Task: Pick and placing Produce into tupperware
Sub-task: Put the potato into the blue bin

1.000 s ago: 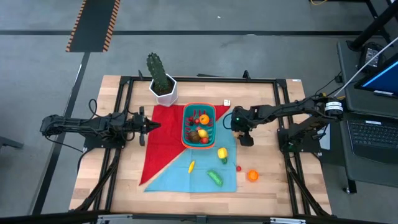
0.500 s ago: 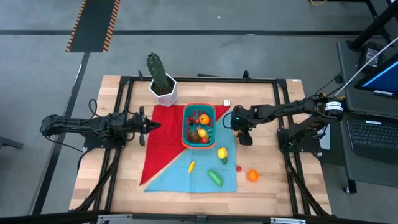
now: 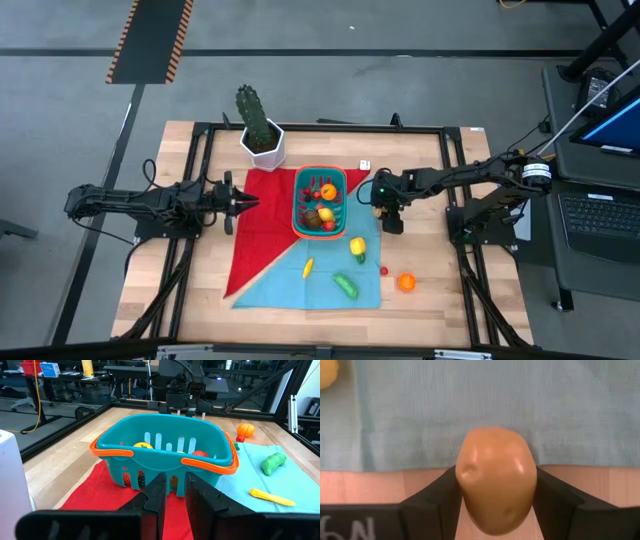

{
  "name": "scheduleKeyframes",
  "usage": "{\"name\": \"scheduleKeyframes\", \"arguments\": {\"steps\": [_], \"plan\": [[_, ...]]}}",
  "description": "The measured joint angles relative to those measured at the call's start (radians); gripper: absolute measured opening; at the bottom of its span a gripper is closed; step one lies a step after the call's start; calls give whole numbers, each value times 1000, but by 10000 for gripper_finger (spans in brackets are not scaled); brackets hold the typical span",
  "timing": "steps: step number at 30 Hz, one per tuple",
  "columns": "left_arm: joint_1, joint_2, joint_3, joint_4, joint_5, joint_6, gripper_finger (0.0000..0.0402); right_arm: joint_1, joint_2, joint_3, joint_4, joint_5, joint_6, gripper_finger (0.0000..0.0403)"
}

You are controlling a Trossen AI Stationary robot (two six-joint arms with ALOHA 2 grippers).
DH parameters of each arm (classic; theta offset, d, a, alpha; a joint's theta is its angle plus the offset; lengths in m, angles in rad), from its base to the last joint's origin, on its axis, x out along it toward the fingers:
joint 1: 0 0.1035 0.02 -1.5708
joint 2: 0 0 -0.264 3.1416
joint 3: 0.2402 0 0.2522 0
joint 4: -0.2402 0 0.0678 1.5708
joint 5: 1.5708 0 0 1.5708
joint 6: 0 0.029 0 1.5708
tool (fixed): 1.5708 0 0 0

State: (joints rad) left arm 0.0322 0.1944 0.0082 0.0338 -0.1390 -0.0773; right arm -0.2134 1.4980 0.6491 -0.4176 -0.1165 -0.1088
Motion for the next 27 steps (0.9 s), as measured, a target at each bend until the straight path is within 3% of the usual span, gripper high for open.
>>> {"name": "scheduleKeyframes", "arguments": {"steps": [8,18,22,27], "plan": [[0,0,0,0,0,-2,77,2,-50,43,-73,-6,0,199],[0,0,0,0,0,-2,94,0,-331,46,-123,8,22,199],[0,0,0,0,1,-14,99,0,-452,3,-52,11,28,199],[0,0,0,0,1,-25,102,0,-592,-154,192,10,37,199]]}}
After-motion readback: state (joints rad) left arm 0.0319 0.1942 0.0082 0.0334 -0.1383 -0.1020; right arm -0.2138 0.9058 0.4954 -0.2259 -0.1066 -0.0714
